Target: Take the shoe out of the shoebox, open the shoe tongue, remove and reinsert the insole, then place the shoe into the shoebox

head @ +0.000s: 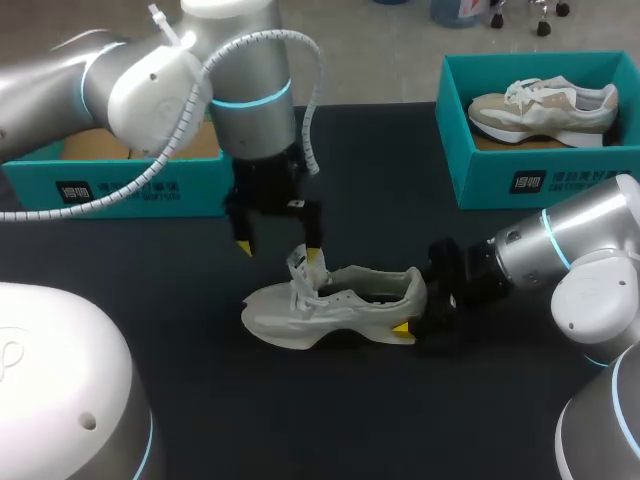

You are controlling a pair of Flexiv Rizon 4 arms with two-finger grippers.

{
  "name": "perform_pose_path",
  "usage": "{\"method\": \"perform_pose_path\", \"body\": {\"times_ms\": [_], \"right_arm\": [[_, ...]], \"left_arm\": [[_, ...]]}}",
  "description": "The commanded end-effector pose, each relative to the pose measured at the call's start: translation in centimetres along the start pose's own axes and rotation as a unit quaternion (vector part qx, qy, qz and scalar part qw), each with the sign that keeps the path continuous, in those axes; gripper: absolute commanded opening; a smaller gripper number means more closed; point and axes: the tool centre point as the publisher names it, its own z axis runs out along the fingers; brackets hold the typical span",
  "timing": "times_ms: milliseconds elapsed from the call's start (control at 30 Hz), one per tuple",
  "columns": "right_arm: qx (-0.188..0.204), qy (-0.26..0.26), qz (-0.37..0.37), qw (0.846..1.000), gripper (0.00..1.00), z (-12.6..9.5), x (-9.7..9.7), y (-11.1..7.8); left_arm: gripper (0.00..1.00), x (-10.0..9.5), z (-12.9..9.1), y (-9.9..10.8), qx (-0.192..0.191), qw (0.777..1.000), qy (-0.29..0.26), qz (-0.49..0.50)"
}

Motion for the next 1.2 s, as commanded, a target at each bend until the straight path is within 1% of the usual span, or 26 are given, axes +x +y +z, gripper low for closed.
{"method": "perform_pose_path", "body": {"times_ms": [33, 67, 100, 133, 167, 200, 267, 333, 733, 767, 800, 833, 867, 1000, 1033, 1067, 1100, 1133, 1167, 1200], "right_arm": [[0.001, -0.001, 0.001, 1.000, 0.00, 0.4, 0.0, -0.2], [0.001, -0.001, 0.001, 1.000, 0.00, 0.4, 0.0, -0.2], [0.001, -0.001, 0.001, 1.000, 0.00, 0.4, 0.0, -0.2], [0.001, -0.001, 0.001, 1.000, 0.00, 0.4, 0.0, -0.2], [0.001, -0.001, 0.001, 1.000, 0.00, 0.4, 0.0, -0.2], [0.001, -0.001, 0.001, 1.000, 0.00, 0.4, 0.0, -0.2], [0.001, -0.001, 0.001, 1.000, 0.00, 0.4, 0.0, -0.2], [0.001, -0.001, 0.001, 1.000, 0.00, 0.4, 0.0, -0.2], [0.001, -0.001, 0.001, 1.000, 0.00, 0.4, 0.0, -0.2], [0.001, -0.001, 0.001, 1.000, 0.00, 0.4, 0.0, -0.2], [0.001, -0.001, 0.001, 1.000, 0.00, 0.4, 0.0, -0.2], [0.001, -0.001, 0.001, 1.000, 0.00, 0.4, 0.0, -0.2], [0.001, -0.001, 0.001, 1.000, 0.00, 0.4, 0.0, -0.2], [0.001, -0.001, 0.001, 1.000, 0.00, 0.4, 0.0, -0.2], [0.001, -0.001, 0.001, 1.000, 0.00, 0.4, 0.0, -0.2], [0.001, -0.001, 0.001, 1.000, 0.00, 0.4, 0.0, -0.2], [0.001, -0.001, 0.001, 1.000, 0.00, 0.4, 0.0, -0.2], [0.001, -0.001, 0.001, 1.000, 0.00, 0.4, 0.0, -0.2], [0.001, -0.001, 0.001, 1.000, 0.00, 0.4, 0.0, -0.2], [0.001, -0.001, 0.001, 1.000, 0.00, 0.4, 0.0, -0.2]], "left_arm": [[1.00, 0.7, -1.9, -1.5, -0.048, 0.955, -0.041, 0.290], [1.00, 0.8, -2.1, -1.4, -0.050, 0.938, -0.052, 0.338], [1.00, 0.8, -2.3, -1.4, -0.066, 0.925, -0.047, 0.371], [1.00, 0.8, -2.8, -1.4, -0.059, 0.906, -0.054, 0.415], [1.00, 0.8, -3.1, -1.4, -0.066, 0.897, -0.050, 0.434], [1.00, 0.7, -3.7, -1.4, -0.068, 0.879, -0.046, 0.469], [1.00, 0.7, -4.8, -1.4, -0.061, 0.848, -0.059, 0.523], [1.00, 0.7, -5.5, -1.1, -0.071, 0.823, -0.079, 0.558], [1.00, 0.7, -5.5, -1.1, -0.071, 0.823, -0.079, 0.558], [1.00, 0.9, -5.2, -1.1, -0.054, 0.831, -0.091, 0.546], [1.00, 1.2, -4.9, -1.2, -0.031, 0.829, -0.099, 0.550], [1.00, 1.5, -4.7, -1.2, -0.012, 0.826, -0.087, 0.556], [1.00, 1.7, -4.6, -1.3, -0.002, 0.828, -0.082, 0.554], [1.00, 3.0, -4.0, -1.8, 0.017, 0.816, -0.080, 0.571], [0.91, 3.4, -3.9, -1.9, 0.020, 0.815, -0.078, 0.575], [0.77, 3.8, -3.8, -2.0, 0.018, 0.815, -0.077, 0.574], [0.50, 4.2, -3.6, -2.1, 0.016, 0.811, -0.077, 0.580], [0.33, 4.5, -3.4, -2.3, 0.017, 0.811, -0.073, 0.581], [0.00, 4.9, -3.2, -2.4, 0.018, 0.811, -0.067, 0.580], [0.00, 5.3, -3.0, -2.5, 0.015, 0.810, -0.064, 0.583]]}}
